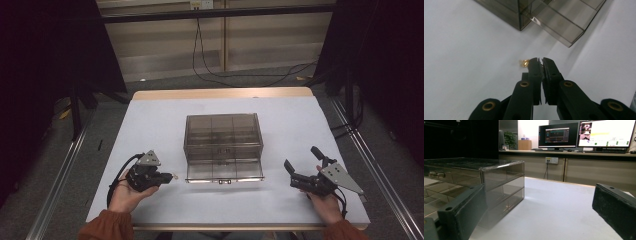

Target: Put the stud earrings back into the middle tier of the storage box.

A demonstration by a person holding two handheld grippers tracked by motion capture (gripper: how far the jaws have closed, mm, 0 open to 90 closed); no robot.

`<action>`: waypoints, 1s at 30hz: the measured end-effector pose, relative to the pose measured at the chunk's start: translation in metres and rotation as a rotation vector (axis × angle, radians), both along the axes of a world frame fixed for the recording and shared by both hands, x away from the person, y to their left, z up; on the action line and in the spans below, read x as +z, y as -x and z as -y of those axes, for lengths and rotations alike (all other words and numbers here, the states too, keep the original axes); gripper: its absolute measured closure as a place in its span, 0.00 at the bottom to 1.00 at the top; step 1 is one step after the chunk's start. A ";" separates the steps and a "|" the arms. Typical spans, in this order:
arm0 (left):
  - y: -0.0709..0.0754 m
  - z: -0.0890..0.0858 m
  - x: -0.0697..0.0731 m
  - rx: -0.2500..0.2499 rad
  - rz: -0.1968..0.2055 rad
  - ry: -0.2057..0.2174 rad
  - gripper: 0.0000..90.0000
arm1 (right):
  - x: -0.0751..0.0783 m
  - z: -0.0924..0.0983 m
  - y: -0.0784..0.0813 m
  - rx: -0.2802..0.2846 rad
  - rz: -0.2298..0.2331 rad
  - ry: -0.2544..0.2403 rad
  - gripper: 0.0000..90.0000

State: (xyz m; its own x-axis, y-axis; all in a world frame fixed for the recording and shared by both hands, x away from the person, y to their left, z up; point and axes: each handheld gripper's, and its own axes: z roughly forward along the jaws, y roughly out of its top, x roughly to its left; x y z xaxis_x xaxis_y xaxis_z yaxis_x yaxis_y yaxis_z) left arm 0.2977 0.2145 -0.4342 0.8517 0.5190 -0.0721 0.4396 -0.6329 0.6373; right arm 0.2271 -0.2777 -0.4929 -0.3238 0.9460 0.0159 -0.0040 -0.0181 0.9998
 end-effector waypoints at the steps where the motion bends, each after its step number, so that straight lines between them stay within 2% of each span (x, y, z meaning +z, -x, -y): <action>1: 0.002 0.004 0.001 -0.001 0.007 0.017 0.96 | 0.000 0.000 0.000 0.000 0.000 0.001 0.00; 2: 0.002 0.004 0.001 -0.001 0.007 0.017 0.96 | 0.000 0.000 0.000 0.000 0.001 0.002 0.00; 4: 0.004 0.009 0.005 -0.003 0.018 0.044 0.96 | 0.000 0.000 0.000 0.000 0.000 0.000 0.00; 13: 0.004 0.025 0.019 -0.032 0.044 0.083 0.96 | 0.000 0.000 0.000 -0.003 0.000 0.000 0.00; 17: 0.004 0.033 0.027 -0.060 0.060 0.107 0.96 | 0.000 0.000 0.000 -0.002 0.000 0.000 0.00; 19: 0.004 0.035 0.029 -0.073 0.066 0.098 0.96 | 0.000 0.000 0.000 -0.001 0.000 0.000 0.00; 21: 0.003 0.045 0.032 -0.091 0.066 0.099 0.96 | 0.000 0.000 0.000 -0.002 0.000 0.000 0.00; 30: -0.007 0.076 0.039 -0.151 0.050 0.056 0.96 | 0.000 0.000 0.000 -0.002 0.000 0.001 0.00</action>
